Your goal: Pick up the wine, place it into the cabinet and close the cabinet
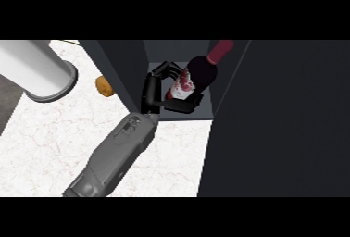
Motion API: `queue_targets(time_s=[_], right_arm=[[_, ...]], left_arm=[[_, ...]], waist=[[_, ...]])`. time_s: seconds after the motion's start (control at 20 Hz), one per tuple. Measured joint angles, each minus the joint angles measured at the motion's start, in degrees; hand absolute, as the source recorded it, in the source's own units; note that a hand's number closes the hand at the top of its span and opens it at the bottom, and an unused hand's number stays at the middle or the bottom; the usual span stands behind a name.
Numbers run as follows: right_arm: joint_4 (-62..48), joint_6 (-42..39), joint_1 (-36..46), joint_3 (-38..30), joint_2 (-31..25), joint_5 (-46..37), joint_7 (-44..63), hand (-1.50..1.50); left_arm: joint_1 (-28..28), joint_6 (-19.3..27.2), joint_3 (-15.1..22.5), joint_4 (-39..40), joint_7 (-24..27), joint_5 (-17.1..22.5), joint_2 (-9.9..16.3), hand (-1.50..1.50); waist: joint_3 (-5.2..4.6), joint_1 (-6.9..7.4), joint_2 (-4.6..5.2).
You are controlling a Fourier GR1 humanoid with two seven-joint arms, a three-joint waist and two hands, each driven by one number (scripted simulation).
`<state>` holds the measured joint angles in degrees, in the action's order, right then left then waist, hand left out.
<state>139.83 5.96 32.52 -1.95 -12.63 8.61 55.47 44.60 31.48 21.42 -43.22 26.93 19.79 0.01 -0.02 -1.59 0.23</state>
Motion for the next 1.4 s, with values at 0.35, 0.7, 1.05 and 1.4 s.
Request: queue_targets(time_s=[0.35, 0.7, 1.05, 1.4], right_arm=[[0.06, -0.54, -0.52, -0.78, 0.05, 0.4, -0.63, -1.5], [-1.22, -1.14, 0.36, -1.15, -0.26, 0.9, -1.04, -1.5], [-1.39, -1.1, 0.57, -0.65, 0.23, 1.25, -1.0, -1.5], [-1.68, -1.21, 0.43, -0.17, 0.79, 1.61, -1.66, -1.5]], left_arm=[[2.31, 2.11, 2.16, 8.06, 5.61, 4.05, 0.0, 1.5], [5.68, -1.26, -2.34, 15.67, 11.52, 7.66, 0.07, 1.5], [9.2, -4.93, -6.73, 23.04, 14.91, 11.93, 0.13, 1.5], [13.41, -6.86, -9.73, 29.55, 15.88, 12.75, -0.01, 1.5]], waist=[[-0.01, -0.51, 0.1], [-0.02, -0.41, 0.18], [-0.04, -1.11, 0.41], [-0.06, -1.45, 0.6]])
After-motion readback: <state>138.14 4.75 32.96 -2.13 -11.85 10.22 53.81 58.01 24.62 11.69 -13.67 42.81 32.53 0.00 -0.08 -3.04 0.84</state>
